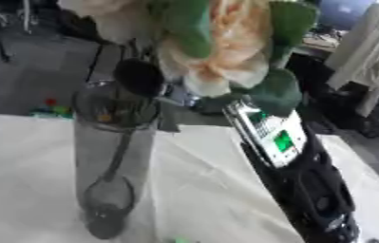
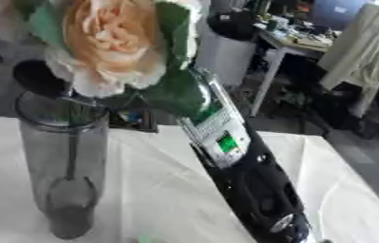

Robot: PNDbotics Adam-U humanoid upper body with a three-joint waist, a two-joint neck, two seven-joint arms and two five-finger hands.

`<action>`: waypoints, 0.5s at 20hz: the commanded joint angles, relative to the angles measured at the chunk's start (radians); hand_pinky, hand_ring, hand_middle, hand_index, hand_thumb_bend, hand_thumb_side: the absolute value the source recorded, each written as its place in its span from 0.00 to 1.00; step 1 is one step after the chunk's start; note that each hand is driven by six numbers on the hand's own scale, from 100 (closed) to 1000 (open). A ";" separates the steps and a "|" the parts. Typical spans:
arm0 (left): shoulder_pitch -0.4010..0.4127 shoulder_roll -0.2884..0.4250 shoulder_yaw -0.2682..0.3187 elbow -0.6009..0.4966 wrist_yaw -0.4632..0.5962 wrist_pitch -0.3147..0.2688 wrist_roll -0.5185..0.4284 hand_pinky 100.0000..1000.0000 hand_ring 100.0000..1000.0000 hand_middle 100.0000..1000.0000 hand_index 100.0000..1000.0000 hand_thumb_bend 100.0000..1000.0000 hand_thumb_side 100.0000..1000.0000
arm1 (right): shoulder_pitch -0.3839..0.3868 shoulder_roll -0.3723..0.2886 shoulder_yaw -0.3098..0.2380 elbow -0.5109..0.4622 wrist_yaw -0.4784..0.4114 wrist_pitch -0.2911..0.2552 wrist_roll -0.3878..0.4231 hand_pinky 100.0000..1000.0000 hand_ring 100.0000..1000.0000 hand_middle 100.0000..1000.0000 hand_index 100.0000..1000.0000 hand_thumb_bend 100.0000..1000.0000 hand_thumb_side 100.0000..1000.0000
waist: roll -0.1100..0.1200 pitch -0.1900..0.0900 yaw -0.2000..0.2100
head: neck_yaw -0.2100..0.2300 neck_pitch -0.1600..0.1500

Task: Arrange flowers into the vase.

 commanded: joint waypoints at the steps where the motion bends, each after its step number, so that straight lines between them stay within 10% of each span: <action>1: -0.008 0.002 -0.004 -0.015 0.004 -0.001 -0.004 0.70 0.78 0.87 0.93 0.00 1.00 | -0.007 -0.044 -0.012 0.000 0.015 -0.003 0.002 1.00 1.00 1.00 1.00 0.38 1.00 | 0.008 -0.034 -0.003 | -0.006 -0.014; 10: -0.007 0.003 -0.007 -0.015 0.007 0.001 -0.007 0.70 0.78 0.87 0.93 0.00 1.00 | 0.000 -0.046 0.005 0.040 0.036 -0.015 0.024 1.00 1.00 1.00 1.00 0.43 1.00 | 0.007 -0.037 -0.005 | -0.009 -0.014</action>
